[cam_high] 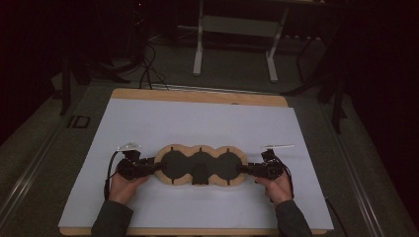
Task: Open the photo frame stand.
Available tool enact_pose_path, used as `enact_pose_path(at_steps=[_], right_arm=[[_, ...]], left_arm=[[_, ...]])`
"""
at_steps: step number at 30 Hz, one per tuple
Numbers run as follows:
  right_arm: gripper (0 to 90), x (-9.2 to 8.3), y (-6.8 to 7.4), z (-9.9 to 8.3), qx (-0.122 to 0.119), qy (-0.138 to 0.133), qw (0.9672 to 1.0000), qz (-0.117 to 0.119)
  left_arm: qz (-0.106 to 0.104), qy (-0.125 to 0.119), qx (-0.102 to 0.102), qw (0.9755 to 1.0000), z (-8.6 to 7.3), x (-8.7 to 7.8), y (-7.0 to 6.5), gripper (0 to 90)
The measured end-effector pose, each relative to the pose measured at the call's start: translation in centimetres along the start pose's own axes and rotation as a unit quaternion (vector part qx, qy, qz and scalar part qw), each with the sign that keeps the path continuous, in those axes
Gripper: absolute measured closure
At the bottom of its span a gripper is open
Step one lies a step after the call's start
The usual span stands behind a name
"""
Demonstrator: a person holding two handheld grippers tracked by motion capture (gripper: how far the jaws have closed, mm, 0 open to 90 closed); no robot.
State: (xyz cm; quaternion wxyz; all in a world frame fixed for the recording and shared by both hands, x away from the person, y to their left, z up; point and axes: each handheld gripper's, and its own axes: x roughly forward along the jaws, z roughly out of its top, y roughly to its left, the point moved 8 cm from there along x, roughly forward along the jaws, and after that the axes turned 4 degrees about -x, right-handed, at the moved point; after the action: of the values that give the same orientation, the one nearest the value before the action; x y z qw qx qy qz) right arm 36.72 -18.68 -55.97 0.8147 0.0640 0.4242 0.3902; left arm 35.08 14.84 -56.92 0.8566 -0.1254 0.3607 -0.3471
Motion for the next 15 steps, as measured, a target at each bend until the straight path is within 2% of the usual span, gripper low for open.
enact_pose_path(at_steps=[4, 6, 7, 8, 9, 10, 15], right_arm=[[56.6, -0.05, -0.03, -0.04, -0.006, 0.000, 1.0000, 0.000], [56.6, -0.12, -0.04, 0.01, -0.009, 0.000, 1.0000, -0.002], [56.7, -0.16, -0.04, 0.06, -0.008, -0.001, 1.0000, -0.003], [57.1, -0.23, -0.09, 0.12, -0.004, -0.002, 1.0000, -0.004], [57.1, -0.23, -0.09, 0.12, -0.004, -0.002, 1.0000, -0.004], [57.4, -0.28, -0.10, 0.17, -0.003, -0.003, 1.0000, -0.002], [57.4, -0.38, -0.01, 0.13, -0.019, 0.004, 0.9998, -0.009]], left_arm=[[0.003, -0.003, 0.003, 1.0000, 0.09, -0.22, -0.04, 57.6], [0.012, -0.010, 0.007, 0.9999, 0.22, -0.50, 0.02, 60.8], [0.021, -0.017, 0.012, 0.9996, 0.34, -0.79, 0.10, 65.0], [0.026, -0.021, 0.013, 0.9994, 0.43, -0.96, 0.13, 72.8], [0.026, -0.021, 0.013, 0.9994, 0.43, -0.96, 0.13, 73.2], [0.035, -0.017, 0.024, 0.9990, 0.37, -0.93, 0.10, 73.2], [0.033, -0.019, 0.022, 0.9991, 0.42, -0.87, 0.08, 73.1]])
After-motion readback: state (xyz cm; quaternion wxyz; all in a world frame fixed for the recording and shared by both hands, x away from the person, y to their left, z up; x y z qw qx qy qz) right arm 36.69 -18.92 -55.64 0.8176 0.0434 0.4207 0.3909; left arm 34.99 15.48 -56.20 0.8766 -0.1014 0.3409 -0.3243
